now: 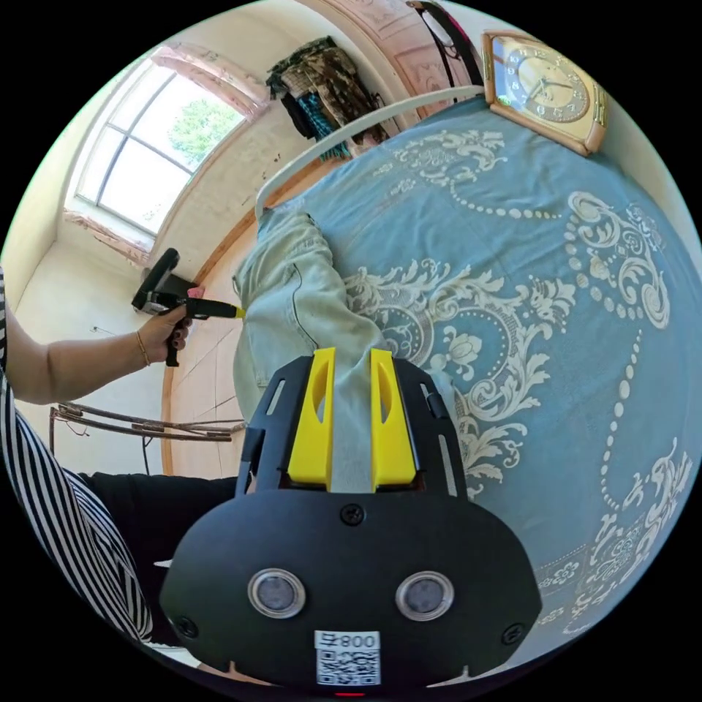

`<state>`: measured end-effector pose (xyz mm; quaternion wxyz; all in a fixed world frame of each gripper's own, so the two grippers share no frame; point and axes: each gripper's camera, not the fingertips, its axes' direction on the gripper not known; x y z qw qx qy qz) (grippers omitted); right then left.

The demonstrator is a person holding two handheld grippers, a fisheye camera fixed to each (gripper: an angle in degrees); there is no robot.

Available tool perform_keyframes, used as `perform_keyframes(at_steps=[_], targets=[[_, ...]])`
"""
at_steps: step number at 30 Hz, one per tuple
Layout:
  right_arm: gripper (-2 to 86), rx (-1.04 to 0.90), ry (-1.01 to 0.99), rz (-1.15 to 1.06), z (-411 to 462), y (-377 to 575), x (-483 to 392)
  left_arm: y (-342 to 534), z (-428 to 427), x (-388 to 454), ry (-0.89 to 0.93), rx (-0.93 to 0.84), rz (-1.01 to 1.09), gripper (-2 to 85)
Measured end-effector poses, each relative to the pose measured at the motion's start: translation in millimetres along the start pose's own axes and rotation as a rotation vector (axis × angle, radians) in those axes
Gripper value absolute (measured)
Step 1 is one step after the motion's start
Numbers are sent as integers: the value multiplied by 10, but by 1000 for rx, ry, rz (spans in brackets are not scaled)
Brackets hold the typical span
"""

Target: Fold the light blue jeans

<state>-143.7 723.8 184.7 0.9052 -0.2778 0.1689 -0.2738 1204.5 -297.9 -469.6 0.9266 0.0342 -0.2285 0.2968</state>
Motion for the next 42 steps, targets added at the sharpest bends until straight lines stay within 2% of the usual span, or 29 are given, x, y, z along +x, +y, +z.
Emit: perform_keyframes(at_steps=[2,6,9,13,15,17,20,23,25,27,29,32,35,37,42], targets=[[76,-30,-17,26,93,-63,87,12,-176,29,-54,22,34,37],[74,116,-10,85,-171,-46,309,39,-537,169,-124,114,77,48],[81,159,14,169,-273,-34,585,-139,-646,637,-14,177,324,66],[95,77,-71,227,-107,-181,914,-570,-258,1636,152,57,811,96],[83,-19,-102,263,101,-260,1050,-681,1,2019,118,-15,984,97],[60,9,-114,264,102,-249,1087,-746,384,2372,-27,-176,1131,86],[23,124,-136,280,-59,-133,1087,-663,385,2525,-110,-158,1200,51],[13,265,-149,212,-295,38,905,-501,214,2520,-79,-98,1164,42],[10,276,-137,175,-309,99,775,-458,196,2557,-62,-99,1117,50],[8,265,-116,160,-256,168,686,-429,204,2697,32,-102,1142,72],[8,269,-137,170,-246,216,688,-413,378,3030,133,-189,1248,109],[7,306,-167,169,-328,302,705,-349,790,3433,48,-287,1433,115],[6,257,-109,156,-362,378,682,-360,1091,3698,113,-403,1517,87],[6,248,-117,149,-410,445,690,-374,1210,3776,146,-453,1501,71],[4,328,-115,223,-712,801,879,-386,1285,3894,194,-359,1379,43]])
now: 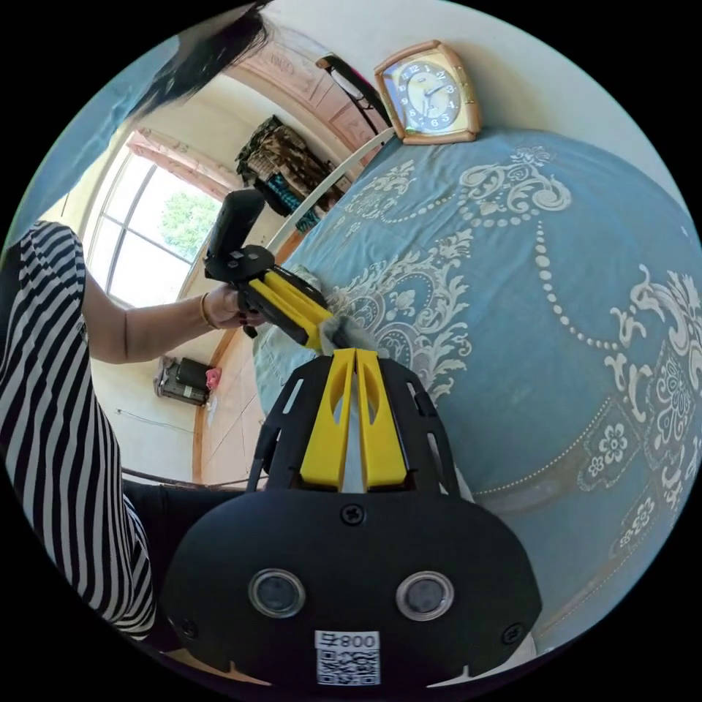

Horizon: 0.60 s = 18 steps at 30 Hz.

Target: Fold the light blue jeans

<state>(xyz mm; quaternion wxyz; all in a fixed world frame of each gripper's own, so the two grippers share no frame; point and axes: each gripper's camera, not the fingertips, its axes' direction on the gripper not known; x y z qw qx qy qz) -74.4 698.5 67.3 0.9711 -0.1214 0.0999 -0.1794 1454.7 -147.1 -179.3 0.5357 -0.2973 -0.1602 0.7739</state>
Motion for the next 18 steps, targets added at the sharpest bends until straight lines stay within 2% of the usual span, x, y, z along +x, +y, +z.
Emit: perform_keyframes(at_steps=[3,5,8,11,13,15,18], targets=[[4,30,-97,2,-181,96,34,-216,39,78,-86,43,16,33],[3,60,-79,-22,-309,142,-14,-443,218,100,-170,29,50,30],[2,66,17,21,-415,224,7,-698,587,-34,-201,-4,24,31],[2,-2,-13,48,-387,300,89,-891,963,-209,-163,-37,-65,37],[1,-61,0,64,-321,343,125,-951,1054,-248,-109,-7,-111,42],[1,-143,100,106,-259,402,156,-994,1119,-225,-117,32,-151,46],[1,-125,91,135,-386,508,116,-1092,1168,-120,-162,154,-192,35]])
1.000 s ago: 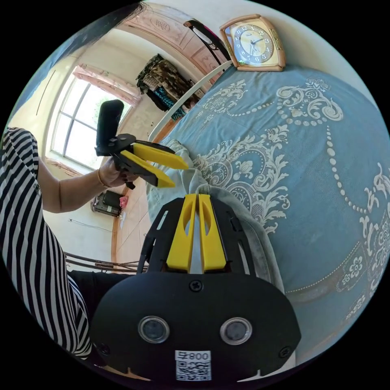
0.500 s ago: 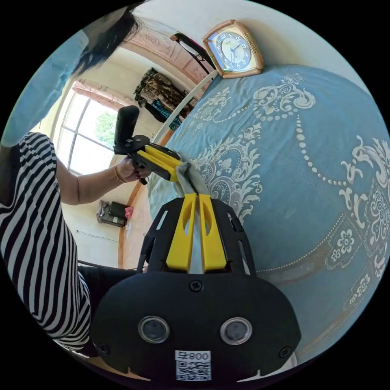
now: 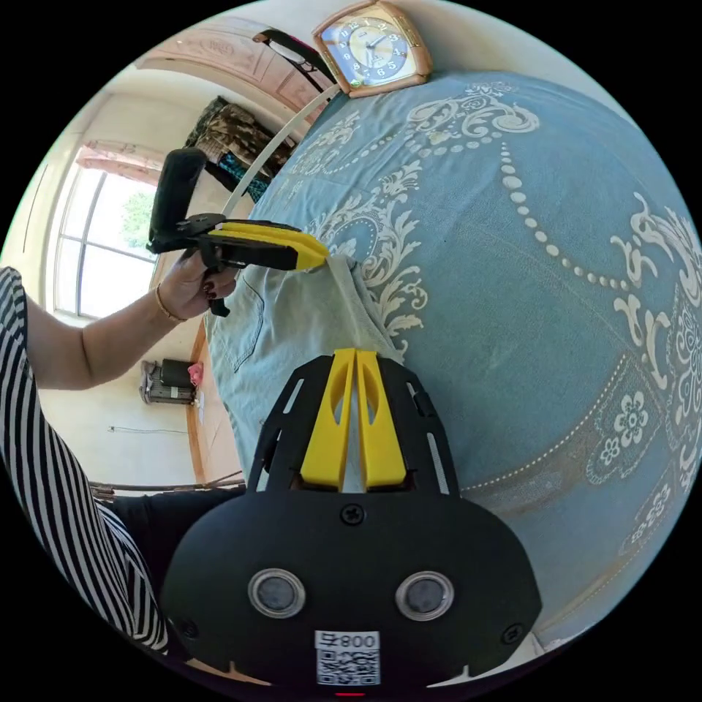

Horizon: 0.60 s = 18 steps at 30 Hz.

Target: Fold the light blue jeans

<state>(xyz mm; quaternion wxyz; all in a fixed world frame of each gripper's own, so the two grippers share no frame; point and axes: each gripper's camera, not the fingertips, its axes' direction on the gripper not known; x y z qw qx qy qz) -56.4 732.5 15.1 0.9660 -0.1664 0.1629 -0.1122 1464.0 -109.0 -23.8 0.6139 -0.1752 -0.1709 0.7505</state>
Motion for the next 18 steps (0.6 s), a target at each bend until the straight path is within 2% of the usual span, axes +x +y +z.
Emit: perform_keyframes(at_steps=[4,9,11,13,14,16,18], targets=[[1,15,-22,42,-185,186,-10,-176,467,155,-79,-42,-78,11],[1,100,32,68,-825,728,-151,-257,553,683,-102,127,6,4],[0,114,24,113,-1000,983,-144,-336,864,892,-97,52,41,3],[0,75,70,171,-1070,1217,-101,-413,1219,912,-169,-53,-3,2],[1,23,106,212,-1069,1354,-50,-452,1387,906,-120,-51,1,2],[1,63,41,226,-1174,1545,-2,-511,1518,885,-11,-43,-70,2],[1,70,2,254,-1378,1744,-23,-559,1609,987,-8,-30,-111,2]])
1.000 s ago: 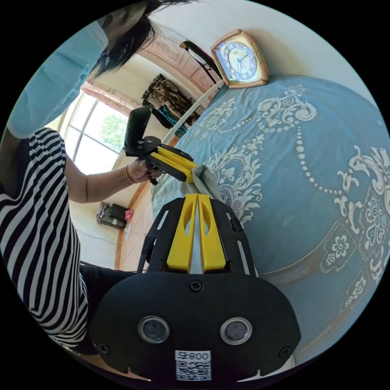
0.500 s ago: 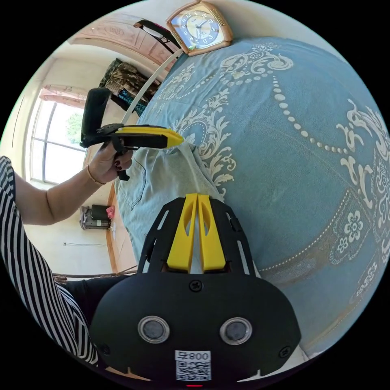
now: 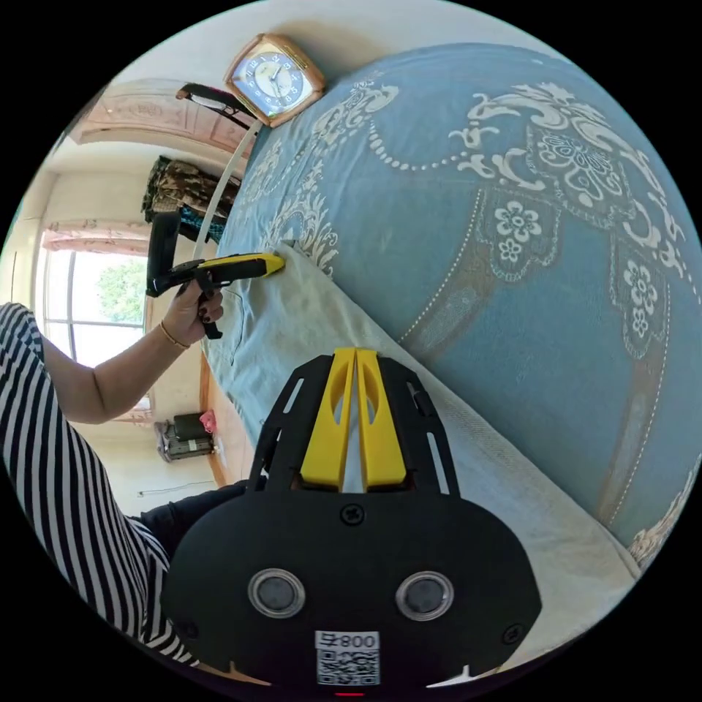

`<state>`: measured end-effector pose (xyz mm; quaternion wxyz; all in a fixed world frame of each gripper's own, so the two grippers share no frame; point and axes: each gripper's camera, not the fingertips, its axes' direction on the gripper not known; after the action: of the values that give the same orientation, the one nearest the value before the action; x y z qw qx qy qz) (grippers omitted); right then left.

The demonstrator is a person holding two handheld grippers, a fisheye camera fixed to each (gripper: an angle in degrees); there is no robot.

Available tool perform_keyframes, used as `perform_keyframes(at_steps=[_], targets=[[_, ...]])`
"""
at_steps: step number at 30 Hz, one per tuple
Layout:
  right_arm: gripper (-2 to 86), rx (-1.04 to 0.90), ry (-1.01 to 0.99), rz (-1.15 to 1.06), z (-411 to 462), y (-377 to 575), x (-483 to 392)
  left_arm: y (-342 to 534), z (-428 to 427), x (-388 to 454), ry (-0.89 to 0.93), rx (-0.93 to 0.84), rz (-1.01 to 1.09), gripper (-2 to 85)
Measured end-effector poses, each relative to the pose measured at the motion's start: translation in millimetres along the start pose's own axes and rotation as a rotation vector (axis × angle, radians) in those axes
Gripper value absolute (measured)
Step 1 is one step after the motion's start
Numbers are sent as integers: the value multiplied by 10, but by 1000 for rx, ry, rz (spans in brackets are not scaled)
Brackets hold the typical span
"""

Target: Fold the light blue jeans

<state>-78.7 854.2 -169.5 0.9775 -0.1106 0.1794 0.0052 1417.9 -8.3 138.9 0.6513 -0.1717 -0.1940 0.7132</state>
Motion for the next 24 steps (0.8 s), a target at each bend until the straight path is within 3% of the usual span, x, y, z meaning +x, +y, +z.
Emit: perform_keyframes(at_steps=[6,10,15,19,24], targets=[[1,36,75,73,-571,821,19,-281,551,788,145,-28,145,3],[1,76,-64,169,-806,1269,224,-543,1394,1338,88,-249,209,4],[2,130,42,192,-1397,2005,129,-704,1686,1827,227,-206,200,11],[6,223,33,381,-1911,2849,297,-1052,2243,2741,404,-284,426,41],[30,415,175,718,-2807,4319,445,-1563,3191,4159,560,-415,786,92]])
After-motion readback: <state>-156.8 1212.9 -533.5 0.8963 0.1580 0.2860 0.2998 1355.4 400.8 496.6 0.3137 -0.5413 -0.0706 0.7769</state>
